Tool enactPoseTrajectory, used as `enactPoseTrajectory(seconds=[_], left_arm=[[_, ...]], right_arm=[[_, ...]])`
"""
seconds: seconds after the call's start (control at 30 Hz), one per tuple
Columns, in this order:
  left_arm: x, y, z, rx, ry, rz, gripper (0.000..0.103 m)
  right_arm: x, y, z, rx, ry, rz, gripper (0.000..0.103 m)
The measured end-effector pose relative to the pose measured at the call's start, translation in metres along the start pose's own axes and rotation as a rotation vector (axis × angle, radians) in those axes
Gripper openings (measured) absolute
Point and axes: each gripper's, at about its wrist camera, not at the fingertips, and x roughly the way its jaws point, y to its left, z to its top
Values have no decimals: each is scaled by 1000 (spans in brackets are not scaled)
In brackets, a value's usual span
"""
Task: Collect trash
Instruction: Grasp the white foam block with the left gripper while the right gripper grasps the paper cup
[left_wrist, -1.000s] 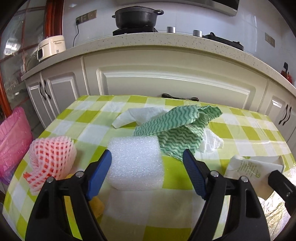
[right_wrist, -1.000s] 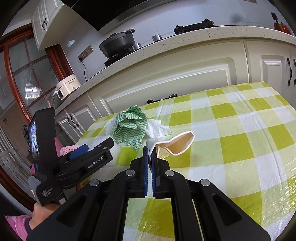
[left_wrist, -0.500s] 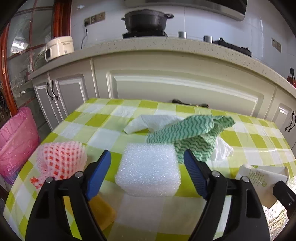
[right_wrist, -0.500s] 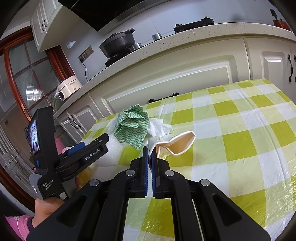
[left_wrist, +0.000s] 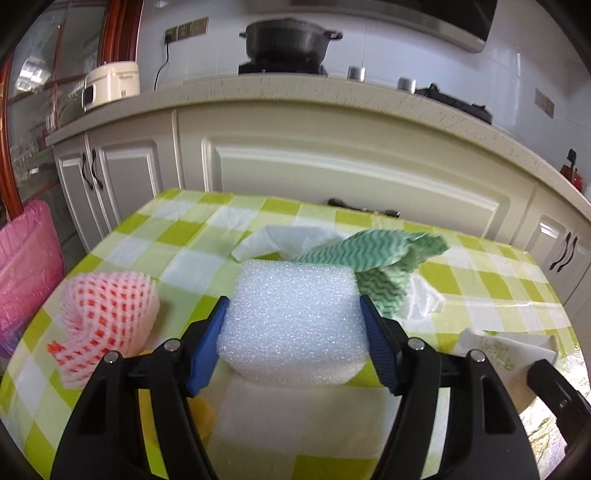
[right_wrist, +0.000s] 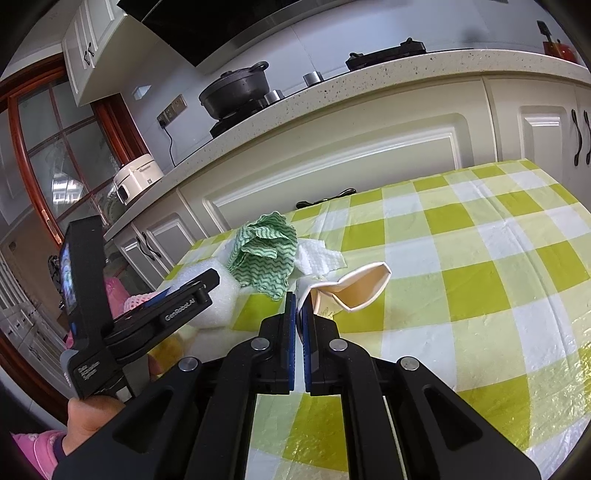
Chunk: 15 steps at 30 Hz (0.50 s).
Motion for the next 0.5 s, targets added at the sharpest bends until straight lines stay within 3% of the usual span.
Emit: enactPoseTrajectory(seconds=[0.5], left_arm=[[-67, 22, -10, -25, -52, -36, 67]], right_arm=[[-21, 31, 6, -41, -43, 35, 5]])
